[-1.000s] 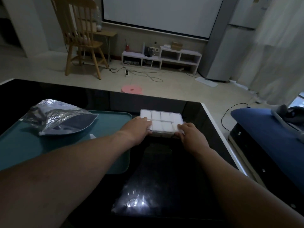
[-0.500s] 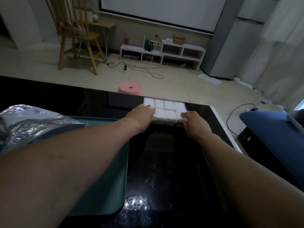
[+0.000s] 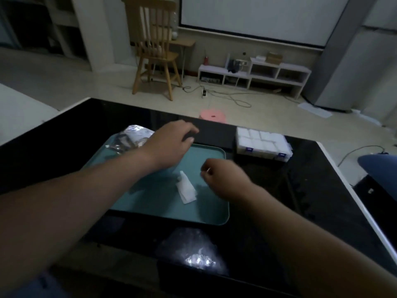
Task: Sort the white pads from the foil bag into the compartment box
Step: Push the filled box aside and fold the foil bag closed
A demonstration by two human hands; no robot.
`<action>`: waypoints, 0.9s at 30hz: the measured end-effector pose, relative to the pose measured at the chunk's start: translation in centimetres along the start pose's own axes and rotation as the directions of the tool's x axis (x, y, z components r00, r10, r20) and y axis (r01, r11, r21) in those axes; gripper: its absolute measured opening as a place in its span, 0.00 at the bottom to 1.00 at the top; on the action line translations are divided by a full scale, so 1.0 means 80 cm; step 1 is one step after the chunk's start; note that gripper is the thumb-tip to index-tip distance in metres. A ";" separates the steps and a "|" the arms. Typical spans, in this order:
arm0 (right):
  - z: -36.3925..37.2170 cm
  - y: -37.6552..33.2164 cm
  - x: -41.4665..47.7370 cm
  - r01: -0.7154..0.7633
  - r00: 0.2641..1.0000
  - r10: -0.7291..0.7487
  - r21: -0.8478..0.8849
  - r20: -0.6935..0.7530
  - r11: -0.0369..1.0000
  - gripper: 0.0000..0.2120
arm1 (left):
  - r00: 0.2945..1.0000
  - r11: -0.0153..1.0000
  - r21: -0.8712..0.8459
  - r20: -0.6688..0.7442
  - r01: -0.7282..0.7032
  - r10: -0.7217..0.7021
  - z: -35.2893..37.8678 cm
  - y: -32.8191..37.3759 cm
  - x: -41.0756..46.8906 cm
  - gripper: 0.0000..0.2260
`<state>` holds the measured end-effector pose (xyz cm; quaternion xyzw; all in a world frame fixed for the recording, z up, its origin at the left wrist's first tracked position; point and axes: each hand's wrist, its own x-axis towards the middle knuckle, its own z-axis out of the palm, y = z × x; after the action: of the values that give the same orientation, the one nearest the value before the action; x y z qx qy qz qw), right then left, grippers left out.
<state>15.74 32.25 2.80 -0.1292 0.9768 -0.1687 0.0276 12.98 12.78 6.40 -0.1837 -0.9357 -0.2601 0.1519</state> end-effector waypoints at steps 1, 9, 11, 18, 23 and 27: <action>0.014 -0.017 -0.002 -0.013 0.999 0.013 0.001 0.046 1.000 0.18 | 0.999 0.999 0.045 -0.040 0.008 -0.006 -0.004 -0.011 -0.021 0.12; 0.072 -0.071 -0.001 -0.091 0.988 0.109 -0.159 0.106 0.983 0.16 | 0.950 0.896 0.337 -0.214 0.290 -0.227 -0.027 -0.081 -0.090 0.31; 0.076 -0.071 -0.004 -0.063 0.994 0.074 -0.132 0.083 0.989 0.11 | 0.941 0.876 0.350 -0.193 0.332 -0.279 -0.025 -0.089 -0.083 0.36; 0.076 -0.054 0.014 -0.268 0.944 0.329 0.598 0.008 0.755 0.06 | 0.957 0.871 0.398 -0.107 0.289 -0.268 -0.011 -0.096 -0.068 0.33; 0.057 -0.083 0.055 -0.322 0.935 0.278 0.854 0.219 0.408 0.03 | 0.955 0.869 0.396 -0.096 0.296 -0.282 -0.014 -0.128 -0.069 0.23; 0.057 -0.109 0.088 -0.352 0.927 0.256 0.874 0.275 0.336 0.05 | 0.942 0.856 0.395 -0.164 0.334 -0.292 -0.012 -0.145 -0.073 0.30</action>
<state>11.50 20.96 1.36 0.0839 0.7280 -0.6596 0.1673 13.44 1.45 -0.07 0.0209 -0.9781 -0.0844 0.1889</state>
